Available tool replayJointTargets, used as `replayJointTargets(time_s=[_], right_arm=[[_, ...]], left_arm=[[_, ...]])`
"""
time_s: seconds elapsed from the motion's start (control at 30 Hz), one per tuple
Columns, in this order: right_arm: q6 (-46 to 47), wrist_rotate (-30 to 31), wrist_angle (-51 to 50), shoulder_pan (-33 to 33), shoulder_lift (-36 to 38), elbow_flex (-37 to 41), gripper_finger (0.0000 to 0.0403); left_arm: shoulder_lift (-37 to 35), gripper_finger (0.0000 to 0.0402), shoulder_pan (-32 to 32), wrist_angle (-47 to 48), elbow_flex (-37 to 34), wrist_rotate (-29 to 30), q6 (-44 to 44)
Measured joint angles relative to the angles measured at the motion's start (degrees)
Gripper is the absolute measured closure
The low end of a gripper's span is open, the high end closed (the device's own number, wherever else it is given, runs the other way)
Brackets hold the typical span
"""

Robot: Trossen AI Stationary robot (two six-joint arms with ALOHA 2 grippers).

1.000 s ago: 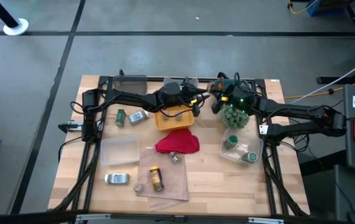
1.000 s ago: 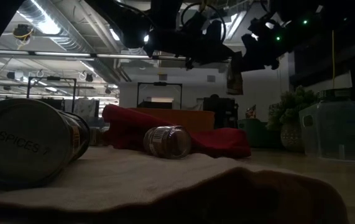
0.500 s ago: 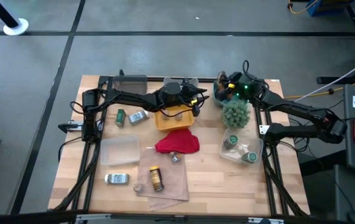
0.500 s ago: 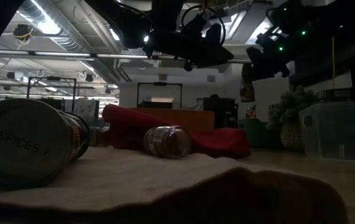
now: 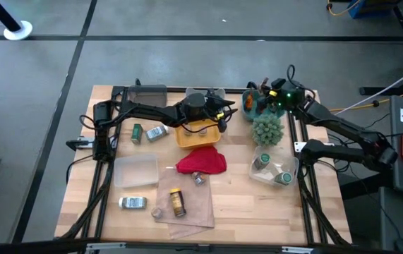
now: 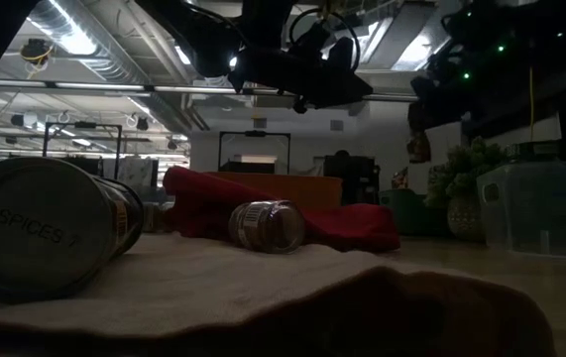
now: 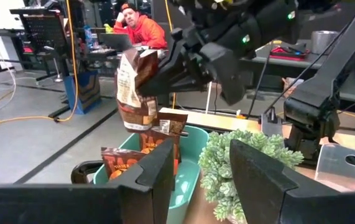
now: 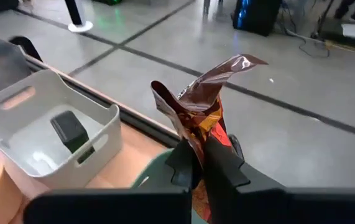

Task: Sort spices by type
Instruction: Put the brown seasoning pack into the green bin

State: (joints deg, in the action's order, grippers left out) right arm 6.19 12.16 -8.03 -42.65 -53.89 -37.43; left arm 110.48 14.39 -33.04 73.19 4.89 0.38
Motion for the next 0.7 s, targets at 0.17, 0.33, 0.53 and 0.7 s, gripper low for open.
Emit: replayJointTargets(time_s=[0.17,0.33,0.53,0.7], right_arm=[[1.2,-0.1,2.0,-0.2,-1.9,0.0,0.0382],[1.5,1.4,2.2,-0.2,-4.7,0.0,0.0383],[2.9,1.4,4.7,-0.1,-8.4,0.0,0.0379],[3.0,1.5,5.1,-0.1,-11.6,0.0,0.0378]], left_arm=[[0.0,0.0261,0.0,0.0,0.0,0.0,0.0],[0.0,0.0261,0.0,0.0,0.0,0.0,0.0],[0.0,0.026,0.0,0.0,0.0,0.0,0.0],[0.0,0.026,0.0,0.0,0.0,0.0,0.0]])
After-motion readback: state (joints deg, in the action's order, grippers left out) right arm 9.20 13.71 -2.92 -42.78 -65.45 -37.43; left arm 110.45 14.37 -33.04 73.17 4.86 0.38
